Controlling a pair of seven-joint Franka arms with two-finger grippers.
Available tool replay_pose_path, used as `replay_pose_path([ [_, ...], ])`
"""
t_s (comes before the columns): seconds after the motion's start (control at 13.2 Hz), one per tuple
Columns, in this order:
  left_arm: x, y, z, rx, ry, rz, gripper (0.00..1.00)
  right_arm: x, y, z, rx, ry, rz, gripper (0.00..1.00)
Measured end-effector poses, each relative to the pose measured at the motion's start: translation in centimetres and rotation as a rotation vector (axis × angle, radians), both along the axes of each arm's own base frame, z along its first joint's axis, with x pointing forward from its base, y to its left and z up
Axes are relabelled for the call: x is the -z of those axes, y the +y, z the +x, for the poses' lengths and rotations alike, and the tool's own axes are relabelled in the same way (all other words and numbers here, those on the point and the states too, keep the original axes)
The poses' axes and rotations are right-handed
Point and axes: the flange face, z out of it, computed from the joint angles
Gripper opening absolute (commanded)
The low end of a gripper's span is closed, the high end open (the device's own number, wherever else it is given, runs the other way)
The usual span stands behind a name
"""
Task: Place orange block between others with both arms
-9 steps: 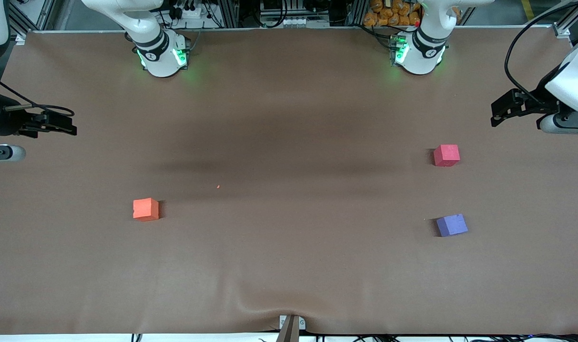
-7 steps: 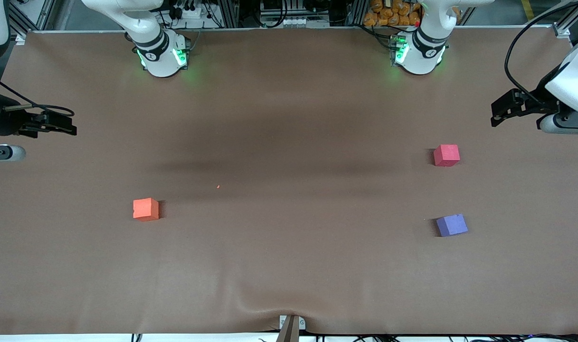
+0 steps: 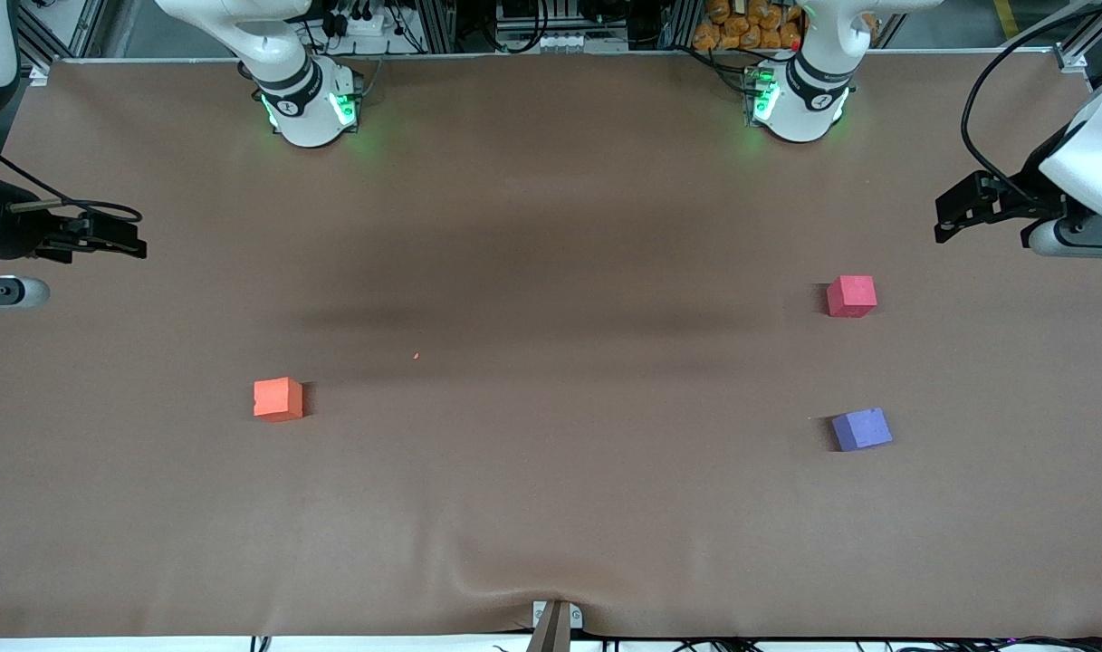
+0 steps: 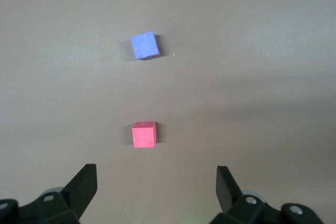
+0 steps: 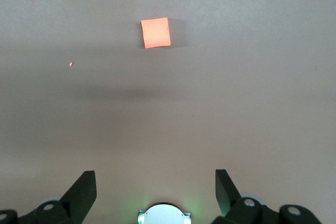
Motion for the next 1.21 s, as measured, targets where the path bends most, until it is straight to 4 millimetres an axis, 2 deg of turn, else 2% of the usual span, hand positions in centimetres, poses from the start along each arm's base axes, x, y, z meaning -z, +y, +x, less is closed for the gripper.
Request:
replay_pose_path([
  [0.15, 1.4, 0.2, 0.7, -0.003, 0.026, 0.001, 1.00, 0.6, 0.0, 0.1, 0.000, 0.012, 0.000, 1.00],
  [0.3, 3.4, 0.0, 1.7, -0.001, 0.048, 0.000, 1.00, 2.1, 0.2, 0.7, -0.002, 0.035, 0.000, 1.00],
  [0.53, 4.8, -0.6, 2.8, 0.005, 0.048, -0.012, 1.00, 6.0, 0.8, 2.6, -0.013, 0.069, 0.000, 1.00],
  [0.83, 4.5, -0.7, 2.7, 0.005, 0.040, -0.019, 1.00, 13.8, 1.0, 5.8, -0.015, 0.101, -0.005, 1.00],
  [1.21, 4.2, -0.7, 2.9, -0.004, 0.016, -0.021, 1.00, 25.6, 2.7, 8.6, -0.036, 0.110, -0.010, 1.00],
])
